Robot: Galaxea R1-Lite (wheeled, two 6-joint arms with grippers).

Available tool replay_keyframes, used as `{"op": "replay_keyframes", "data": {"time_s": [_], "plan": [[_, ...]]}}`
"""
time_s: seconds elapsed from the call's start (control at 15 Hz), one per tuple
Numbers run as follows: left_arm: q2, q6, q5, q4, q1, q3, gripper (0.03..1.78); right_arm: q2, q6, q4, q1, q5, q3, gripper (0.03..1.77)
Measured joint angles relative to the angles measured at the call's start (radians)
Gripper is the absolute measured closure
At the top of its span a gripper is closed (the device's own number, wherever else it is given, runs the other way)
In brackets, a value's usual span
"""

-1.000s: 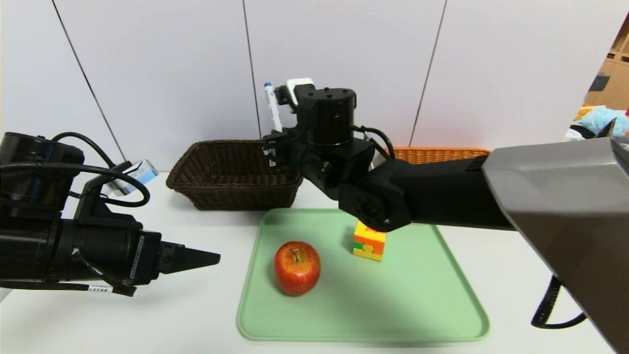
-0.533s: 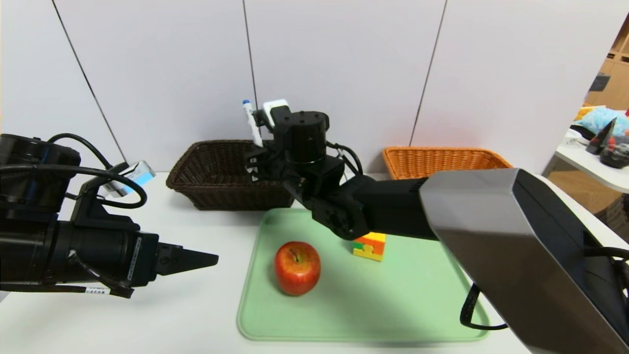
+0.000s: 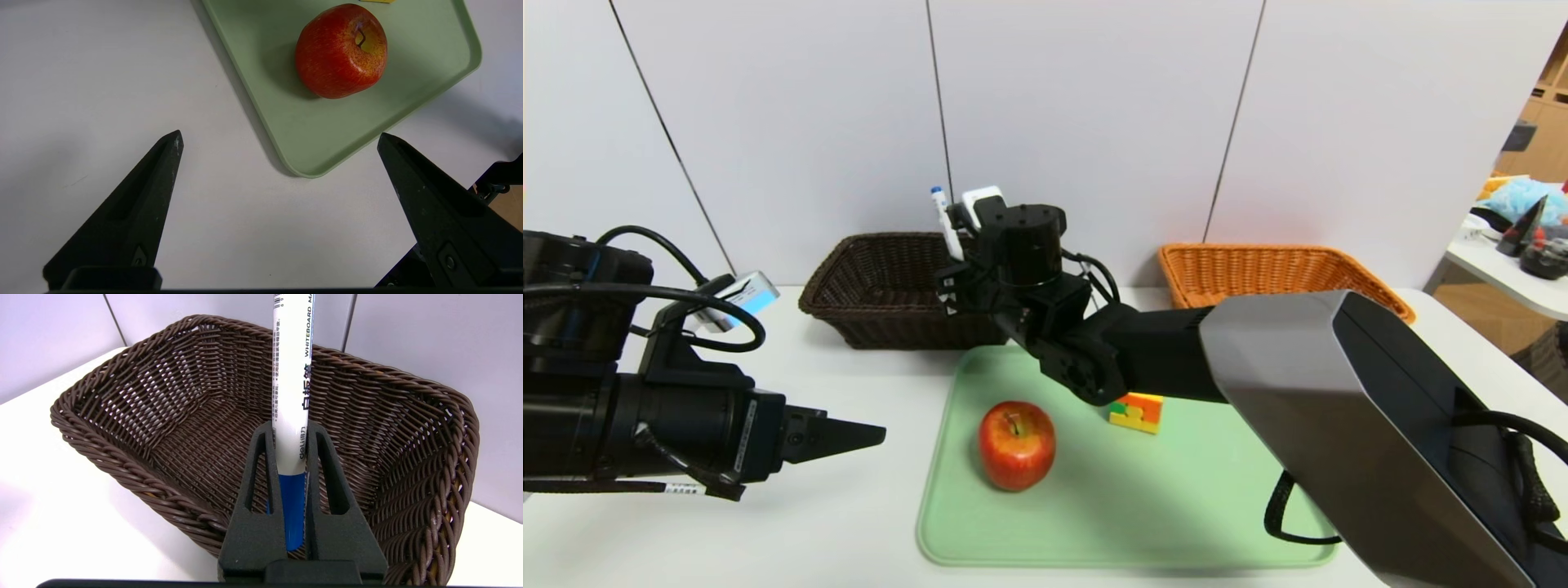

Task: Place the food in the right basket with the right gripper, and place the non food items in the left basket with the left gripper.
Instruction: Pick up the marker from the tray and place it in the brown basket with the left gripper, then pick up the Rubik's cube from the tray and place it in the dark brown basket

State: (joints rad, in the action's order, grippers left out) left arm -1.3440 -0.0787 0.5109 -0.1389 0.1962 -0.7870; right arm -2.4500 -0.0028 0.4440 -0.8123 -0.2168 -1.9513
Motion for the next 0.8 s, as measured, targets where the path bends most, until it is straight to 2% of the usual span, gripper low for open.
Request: {"op": "replay_keyframes", "data": {"time_s": [0.13, 0.33, 0.53, 0.8], "plan": [[0.000, 0.000, 0.000, 0.001, 0.000, 0.000, 0.12, -0.001, -0.005, 0.001, -0.001, 0.000, 0.000, 1.24], [0.000, 0.000, 0.000, 0.002, 0.000, -0.001, 0.12, 0.000, -0.006, 0.001, 0.002, 0.001, 0.000, 0.87], [0.003, 0.000, 0.000, 0.002, 0.000, -0.001, 0.12, 0.007, -0.006, 0.002, 0.007, 0.001, 0.000, 0.62], [0.018, 0.000, 0.000, 0.001, -0.005, -0.004, 0.12, 0.029, -0.006, 0.031, 0.021, -0.011, 0.000, 0.41]]}}
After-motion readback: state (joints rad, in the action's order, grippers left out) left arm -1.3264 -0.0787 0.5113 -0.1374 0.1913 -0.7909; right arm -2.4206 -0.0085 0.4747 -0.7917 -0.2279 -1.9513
